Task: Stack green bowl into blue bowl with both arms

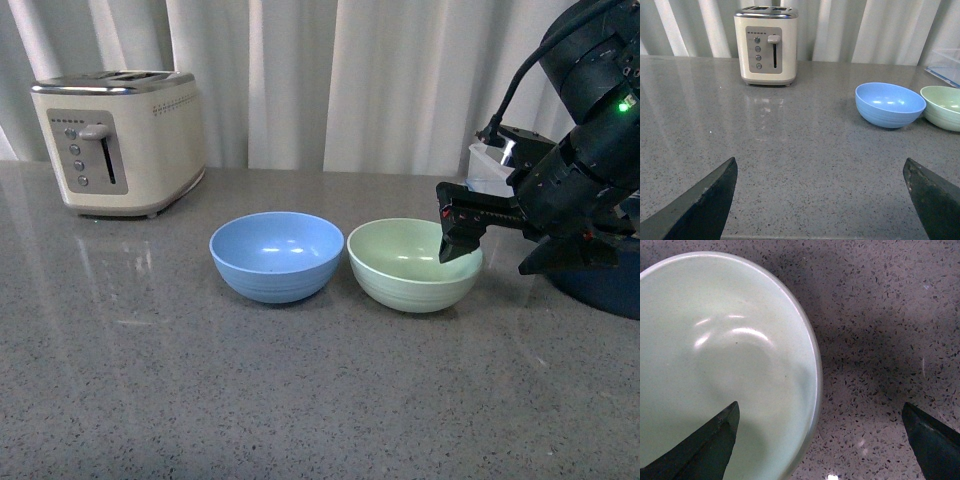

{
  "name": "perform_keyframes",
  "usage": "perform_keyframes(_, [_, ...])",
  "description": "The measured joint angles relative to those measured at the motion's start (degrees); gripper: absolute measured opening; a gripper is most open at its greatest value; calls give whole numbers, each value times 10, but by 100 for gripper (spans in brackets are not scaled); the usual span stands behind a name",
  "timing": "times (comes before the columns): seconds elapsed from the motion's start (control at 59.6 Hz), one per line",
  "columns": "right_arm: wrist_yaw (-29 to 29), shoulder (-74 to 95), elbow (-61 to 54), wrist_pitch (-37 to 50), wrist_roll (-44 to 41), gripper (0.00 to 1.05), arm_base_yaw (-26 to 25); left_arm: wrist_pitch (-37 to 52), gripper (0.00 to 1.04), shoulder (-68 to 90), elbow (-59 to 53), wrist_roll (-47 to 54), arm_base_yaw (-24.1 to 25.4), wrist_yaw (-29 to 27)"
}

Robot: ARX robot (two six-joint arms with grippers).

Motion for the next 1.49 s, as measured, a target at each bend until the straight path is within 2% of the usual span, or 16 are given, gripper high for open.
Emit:
perform_keyframes(0.671, [-8, 56, 40, 15, -15, 94, -1, 0, 98, 0, 0, 0, 0, 0])
perform_keyframes(0.839, [-8, 57, 34, 33, -17, 68, -1, 0, 98, 0, 0, 0, 0, 0])
perform_keyframes(1.074, [-20, 50, 0, 55, -15, 18, -2, 0, 98, 0, 0, 0, 0, 0])
perform_keyframes(1.192, [-27, 36, -1, 58, -14, 3, -5, 0, 98, 0, 0, 0, 0, 0])
perform_keyframes(1.494, [-23, 26, -2, 51, -18, 2, -11, 0, 98, 0, 0, 0, 0, 0])
